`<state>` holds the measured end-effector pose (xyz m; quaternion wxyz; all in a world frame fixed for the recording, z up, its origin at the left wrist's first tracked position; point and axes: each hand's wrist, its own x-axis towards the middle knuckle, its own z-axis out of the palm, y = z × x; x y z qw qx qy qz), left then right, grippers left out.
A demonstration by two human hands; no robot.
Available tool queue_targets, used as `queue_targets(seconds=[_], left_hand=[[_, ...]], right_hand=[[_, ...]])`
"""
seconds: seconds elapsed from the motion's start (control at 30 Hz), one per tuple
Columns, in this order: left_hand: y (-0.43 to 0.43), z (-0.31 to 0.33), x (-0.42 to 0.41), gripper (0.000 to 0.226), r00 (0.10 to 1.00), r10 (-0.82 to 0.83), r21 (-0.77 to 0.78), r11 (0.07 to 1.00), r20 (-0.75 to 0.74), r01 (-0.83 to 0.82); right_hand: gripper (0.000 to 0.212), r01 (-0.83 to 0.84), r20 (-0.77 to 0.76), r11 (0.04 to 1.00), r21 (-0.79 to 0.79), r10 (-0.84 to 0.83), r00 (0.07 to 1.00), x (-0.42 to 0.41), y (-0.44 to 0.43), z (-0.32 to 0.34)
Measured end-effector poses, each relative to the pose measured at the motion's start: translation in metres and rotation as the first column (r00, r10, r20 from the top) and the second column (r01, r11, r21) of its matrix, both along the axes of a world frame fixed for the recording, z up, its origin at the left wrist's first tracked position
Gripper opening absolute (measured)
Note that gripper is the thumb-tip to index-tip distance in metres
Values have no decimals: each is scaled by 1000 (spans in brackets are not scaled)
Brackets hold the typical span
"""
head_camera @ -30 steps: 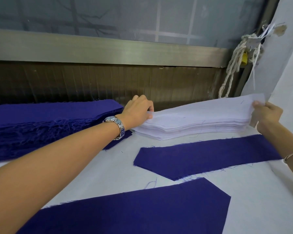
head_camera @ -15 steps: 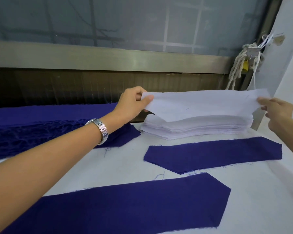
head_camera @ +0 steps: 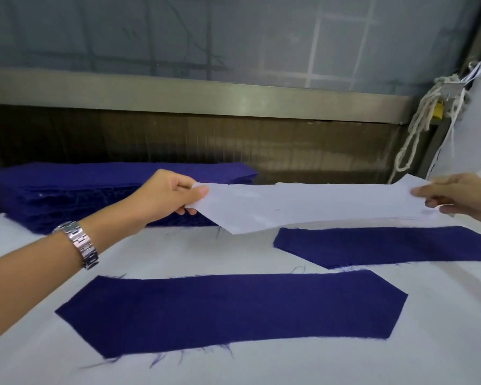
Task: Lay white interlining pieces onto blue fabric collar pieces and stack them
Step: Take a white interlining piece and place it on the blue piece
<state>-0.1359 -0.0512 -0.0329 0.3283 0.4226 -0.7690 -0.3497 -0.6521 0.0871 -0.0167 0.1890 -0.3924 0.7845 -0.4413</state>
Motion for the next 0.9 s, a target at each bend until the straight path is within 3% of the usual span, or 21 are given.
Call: queue_targets(seconds=[0.13, 0.27, 0.53, 0.77, 0.9], left_hand=[[9, -9, 47, 23, 994, 11, 137, 990, 109, -26], [14, -16, 87, 42, 986, 26, 252, 965, 165, -68], [23, -22, 154, 85, 955, -171, 441, 896, 243, 48], [23, -28, 169, 65, 913, -265, 542, 838, 311, 59], [29, -32, 164, 55, 897, -274, 541, 840, 348, 47]], right_hand=[[42, -146, 12, 981, 132, 146, 989, 21, 0, -9], [53, -294, 88, 932, 213, 281, 956, 39, -2, -26], [52, -573, 281, 770, 281, 505, 816, 61, 11, -42], [55, -702, 364, 580, 412, 602, 711, 57, 17, -59], [54, -690, 352, 522, 502, 605, 714, 57, 19, -61]])
